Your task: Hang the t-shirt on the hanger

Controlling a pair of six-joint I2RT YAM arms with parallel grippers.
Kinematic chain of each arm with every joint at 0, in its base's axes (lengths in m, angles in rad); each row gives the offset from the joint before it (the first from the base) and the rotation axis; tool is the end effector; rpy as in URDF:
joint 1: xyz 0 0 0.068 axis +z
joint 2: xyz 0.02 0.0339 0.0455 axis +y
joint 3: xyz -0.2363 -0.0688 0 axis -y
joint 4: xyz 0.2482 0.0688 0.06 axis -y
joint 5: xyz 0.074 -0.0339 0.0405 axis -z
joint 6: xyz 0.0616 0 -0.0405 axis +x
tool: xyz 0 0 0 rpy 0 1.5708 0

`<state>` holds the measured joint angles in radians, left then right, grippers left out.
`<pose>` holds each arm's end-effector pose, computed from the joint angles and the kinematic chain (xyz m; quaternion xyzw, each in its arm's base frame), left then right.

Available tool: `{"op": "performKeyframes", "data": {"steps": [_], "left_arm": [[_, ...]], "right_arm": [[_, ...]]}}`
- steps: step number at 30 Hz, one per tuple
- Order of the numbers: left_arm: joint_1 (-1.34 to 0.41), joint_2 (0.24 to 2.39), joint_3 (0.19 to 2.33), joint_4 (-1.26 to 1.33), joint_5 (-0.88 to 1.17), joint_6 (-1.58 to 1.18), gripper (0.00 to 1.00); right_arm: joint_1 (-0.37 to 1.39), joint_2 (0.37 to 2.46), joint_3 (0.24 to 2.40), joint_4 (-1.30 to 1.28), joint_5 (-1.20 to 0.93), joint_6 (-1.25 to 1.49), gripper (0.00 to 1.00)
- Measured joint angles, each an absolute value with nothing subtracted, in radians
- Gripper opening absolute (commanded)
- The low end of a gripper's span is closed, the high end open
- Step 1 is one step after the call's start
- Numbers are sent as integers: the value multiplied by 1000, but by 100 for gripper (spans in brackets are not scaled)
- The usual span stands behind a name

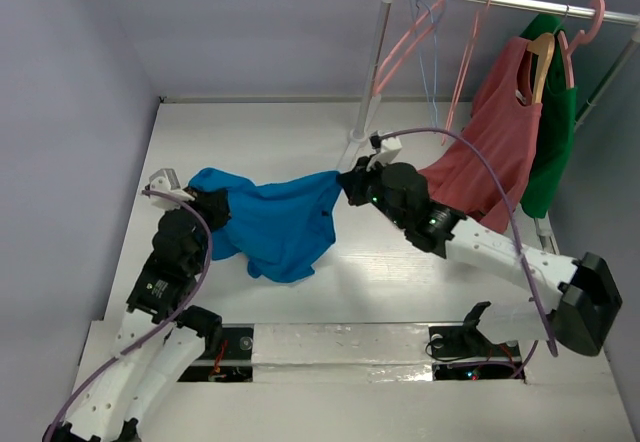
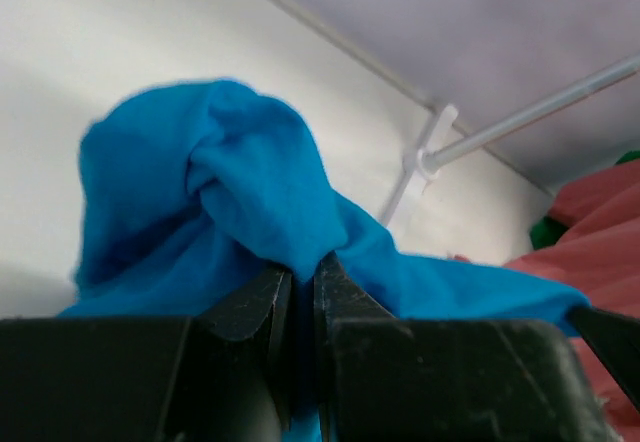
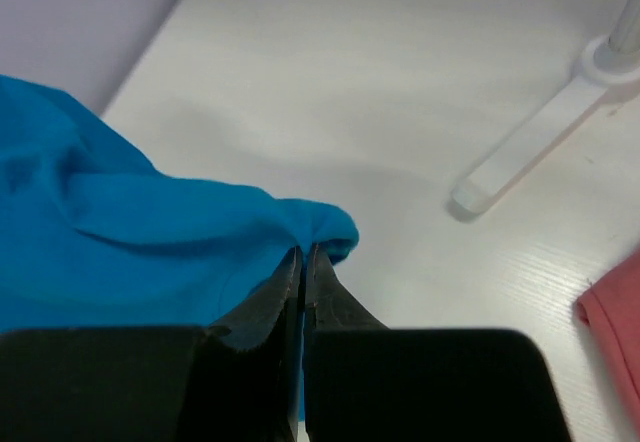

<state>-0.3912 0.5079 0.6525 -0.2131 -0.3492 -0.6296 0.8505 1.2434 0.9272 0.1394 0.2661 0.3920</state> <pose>0.1763 -0.0499 0.3145 -0.2033 0.7006 -0.2176 0.6485 0.2298 0.2373 0.2936 -0.0898 0.7595 0.2876 0.5766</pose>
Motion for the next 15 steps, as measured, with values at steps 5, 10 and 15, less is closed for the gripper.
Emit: {"op": "performKeyframes", "data": {"steps": [5,10,15], "left_arm": [[-391,546,478,-160,-323,-679,8],[-387,728,461,-77,-372,-699,68],[-379,921,578,25,-376,-689,76]], "right_arm": [[842,1381,945,93,266,397,0],[820,1464,978,29,303,408,11],[804,1455,982,-1,351,413,80]]}}
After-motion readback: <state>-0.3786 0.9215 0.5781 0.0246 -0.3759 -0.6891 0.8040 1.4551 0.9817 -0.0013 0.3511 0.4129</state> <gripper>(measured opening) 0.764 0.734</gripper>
